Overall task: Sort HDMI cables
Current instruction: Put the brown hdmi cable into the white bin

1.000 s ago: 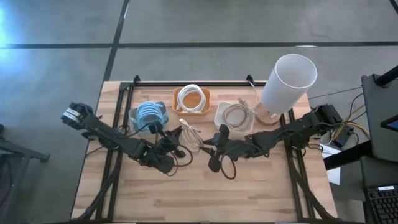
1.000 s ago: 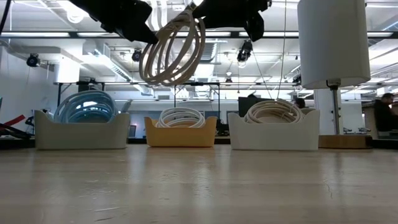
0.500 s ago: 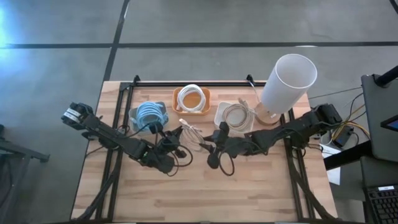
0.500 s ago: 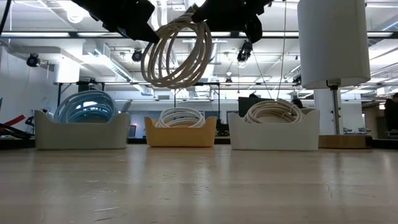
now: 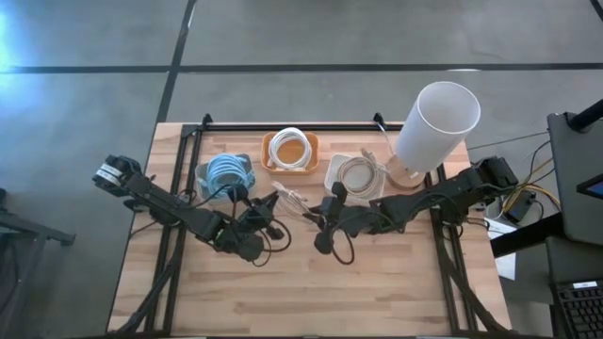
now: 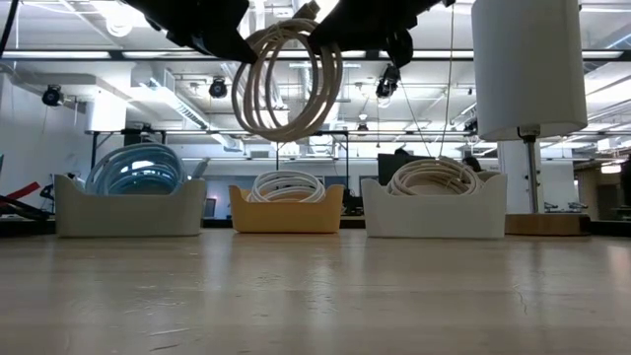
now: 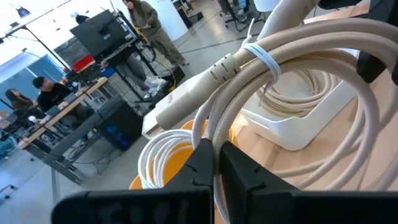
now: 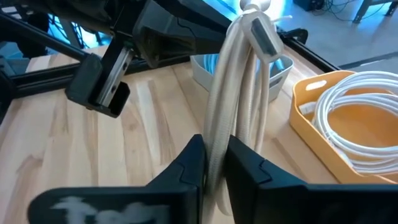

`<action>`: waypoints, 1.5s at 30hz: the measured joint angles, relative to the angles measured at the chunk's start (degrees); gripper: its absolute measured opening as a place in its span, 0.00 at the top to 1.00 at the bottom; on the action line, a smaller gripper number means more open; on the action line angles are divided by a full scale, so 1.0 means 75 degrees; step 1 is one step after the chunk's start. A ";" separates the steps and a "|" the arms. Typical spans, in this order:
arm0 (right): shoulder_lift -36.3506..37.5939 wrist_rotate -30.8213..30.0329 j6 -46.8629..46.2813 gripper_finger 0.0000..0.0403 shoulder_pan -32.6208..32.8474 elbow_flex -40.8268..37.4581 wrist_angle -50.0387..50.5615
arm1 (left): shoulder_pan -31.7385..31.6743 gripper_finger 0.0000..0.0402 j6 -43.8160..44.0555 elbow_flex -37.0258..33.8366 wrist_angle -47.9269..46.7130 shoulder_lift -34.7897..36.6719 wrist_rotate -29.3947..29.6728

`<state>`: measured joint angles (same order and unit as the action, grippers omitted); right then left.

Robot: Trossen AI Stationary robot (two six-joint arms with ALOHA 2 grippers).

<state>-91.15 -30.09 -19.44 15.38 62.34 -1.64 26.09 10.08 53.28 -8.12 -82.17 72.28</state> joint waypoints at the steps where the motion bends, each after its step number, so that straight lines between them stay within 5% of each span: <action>1: 0.0000 0.0003 0.0002 0.92 0.0000 0.0000 0.0016 | 0.0000 0.98 0.0036 0.0000 0.0000 0.0000 -0.0048; 10: 0.0000 0.0018 0.0015 0.93 0.0006 -0.0001 0.0288 | 0.0000 0.95 0.0036 0.0000 -0.0006 0.0003 -0.0280; 22: 0.0072 -0.0384 -0.0409 0.93 0.0088 -0.0002 0.1855 | 0.0006 0.72 0.0050 0.0000 0.0023 0.0003 -0.0965; 34: 0.2116 -0.1655 -0.2194 0.92 0.0273 -0.0249 0.4993 | 0.0000 0.69 0.0117 -0.0003 -0.0032 0.0003 -0.0998; 45: 0.3257 -0.1328 -0.2023 0.93 -0.0100 -0.2320 0.3647 | -0.0015 0.69 0.0134 -0.0003 0.0009 0.0000 -0.0980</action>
<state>-66.72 -40.05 -34.61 14.63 44.94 25.71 25.98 11.09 53.25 -8.05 -82.17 64.93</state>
